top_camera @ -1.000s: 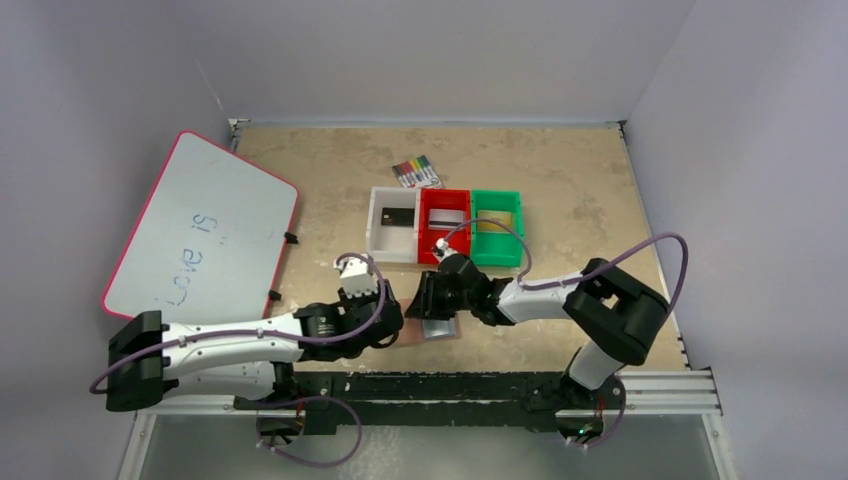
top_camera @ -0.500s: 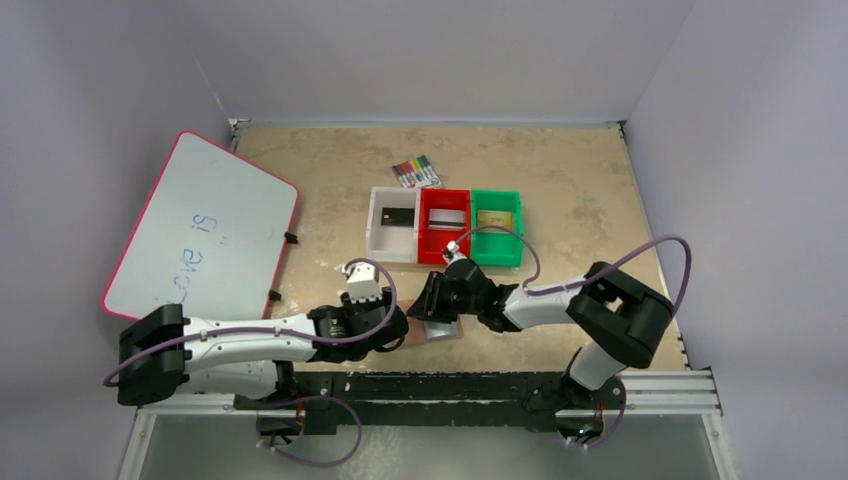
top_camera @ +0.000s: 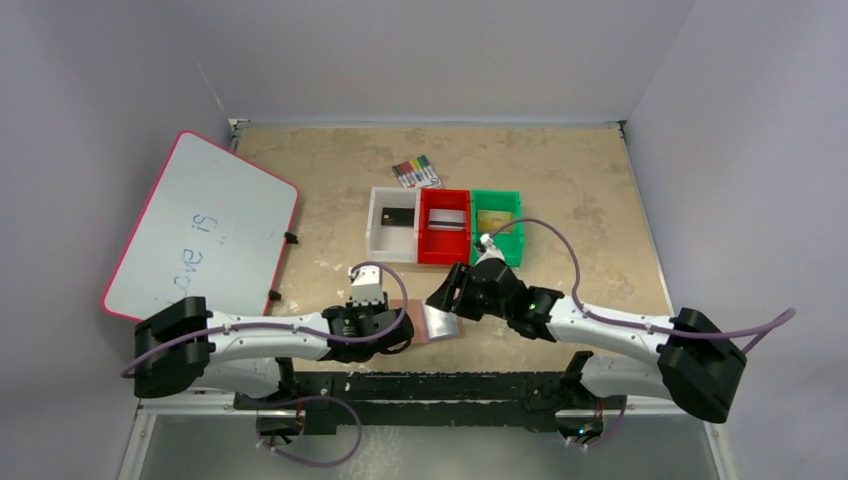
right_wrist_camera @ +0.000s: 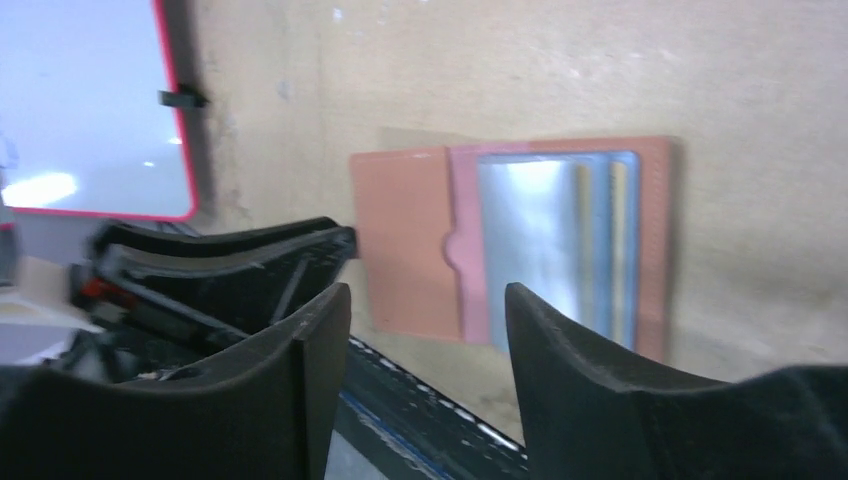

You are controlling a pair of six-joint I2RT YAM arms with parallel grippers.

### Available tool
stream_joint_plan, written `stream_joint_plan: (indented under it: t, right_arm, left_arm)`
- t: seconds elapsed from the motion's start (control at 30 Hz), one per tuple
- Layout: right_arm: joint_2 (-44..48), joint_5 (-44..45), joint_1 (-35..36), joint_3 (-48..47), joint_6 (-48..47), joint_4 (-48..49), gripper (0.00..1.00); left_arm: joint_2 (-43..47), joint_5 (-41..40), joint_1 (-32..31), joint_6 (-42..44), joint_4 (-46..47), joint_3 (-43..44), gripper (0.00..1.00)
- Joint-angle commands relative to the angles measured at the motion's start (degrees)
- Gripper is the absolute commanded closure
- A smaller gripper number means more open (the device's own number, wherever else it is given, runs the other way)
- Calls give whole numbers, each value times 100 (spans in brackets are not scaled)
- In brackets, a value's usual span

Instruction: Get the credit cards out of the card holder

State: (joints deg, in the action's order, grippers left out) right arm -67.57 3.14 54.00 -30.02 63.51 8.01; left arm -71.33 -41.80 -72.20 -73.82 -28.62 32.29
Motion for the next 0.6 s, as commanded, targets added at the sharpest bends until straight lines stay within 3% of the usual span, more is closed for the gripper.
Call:
stream_joint_plan:
  t: [0.0, 0.2, 0.57]
  right_arm:
    - [194, 185, 18, 237, 61, -483, 37]
    - [153, -125, 15, 570, 27, 181, 42]
    - [-502, -127, 19, 90, -418, 341, 53]
  left_arm:
    - [224, -195, -39, 117, 214, 95, 73]
    - [269, -206, -39, 165, 168, 136, 75]
    - [144, -197, -39, 234, 86, 239, 76]
